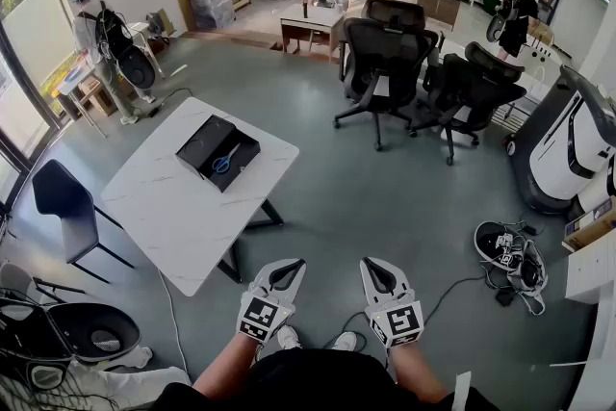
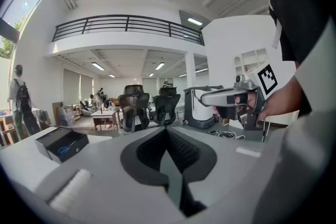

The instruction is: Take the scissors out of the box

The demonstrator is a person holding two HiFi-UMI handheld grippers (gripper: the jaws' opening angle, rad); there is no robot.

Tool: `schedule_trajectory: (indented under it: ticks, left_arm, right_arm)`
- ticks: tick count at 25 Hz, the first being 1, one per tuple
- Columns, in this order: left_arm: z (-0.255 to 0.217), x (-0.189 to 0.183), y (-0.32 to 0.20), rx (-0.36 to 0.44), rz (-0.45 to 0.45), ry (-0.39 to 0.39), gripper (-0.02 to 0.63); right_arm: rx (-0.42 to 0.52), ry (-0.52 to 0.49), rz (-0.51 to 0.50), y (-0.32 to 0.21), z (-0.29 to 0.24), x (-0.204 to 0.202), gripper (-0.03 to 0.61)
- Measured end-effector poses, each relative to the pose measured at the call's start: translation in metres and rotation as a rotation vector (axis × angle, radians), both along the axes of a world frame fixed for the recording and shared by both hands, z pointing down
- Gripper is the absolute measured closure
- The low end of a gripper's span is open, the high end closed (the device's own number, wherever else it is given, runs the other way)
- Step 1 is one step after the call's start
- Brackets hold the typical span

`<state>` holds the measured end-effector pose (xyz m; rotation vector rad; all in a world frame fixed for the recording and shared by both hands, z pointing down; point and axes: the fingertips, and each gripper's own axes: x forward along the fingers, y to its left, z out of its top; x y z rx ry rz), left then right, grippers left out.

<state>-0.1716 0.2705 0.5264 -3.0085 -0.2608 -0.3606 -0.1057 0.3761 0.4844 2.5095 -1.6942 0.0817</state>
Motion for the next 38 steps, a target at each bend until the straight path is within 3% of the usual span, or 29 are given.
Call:
schedule_trajectory:
  ticks: [5, 10, 15, 25, 38]
  left_arm:
    - [-0.002, -0.02, -0.037, -0.049, -0.066, -0.007, 0.604]
    - [-0.001, -0.028, -0.041, -0.1, -0.064, 0.012, 0.604]
    - [-0.007, -0.04, -0.055, -0.086, -0.078, 0.067, 0.604]
    - [-0.003, -0.07, -0.093, -0.097, -0.058, 0.056, 0.604]
    - [0.01, -0.066, -0.11, -0.1, -0.08, 0.032, 0.604]
  right_arm:
    - [0.0, 0.031, -0.032, -0.037, -0.011, -0.006, 0.571]
    - [-0.003, 0.032, -0.051, -0.055, -0.014, -0.021, 0.572]
    - [0.067, -0.01, -0.067, -0.068, -0.017, -0.036, 0.571]
    - [0.05, -0.02, -0.107, -0.111, -0.014, -0.078, 0.571]
    - [0.034, -0.039, -0.135, -0.13, -0.004, -0.069, 0.571]
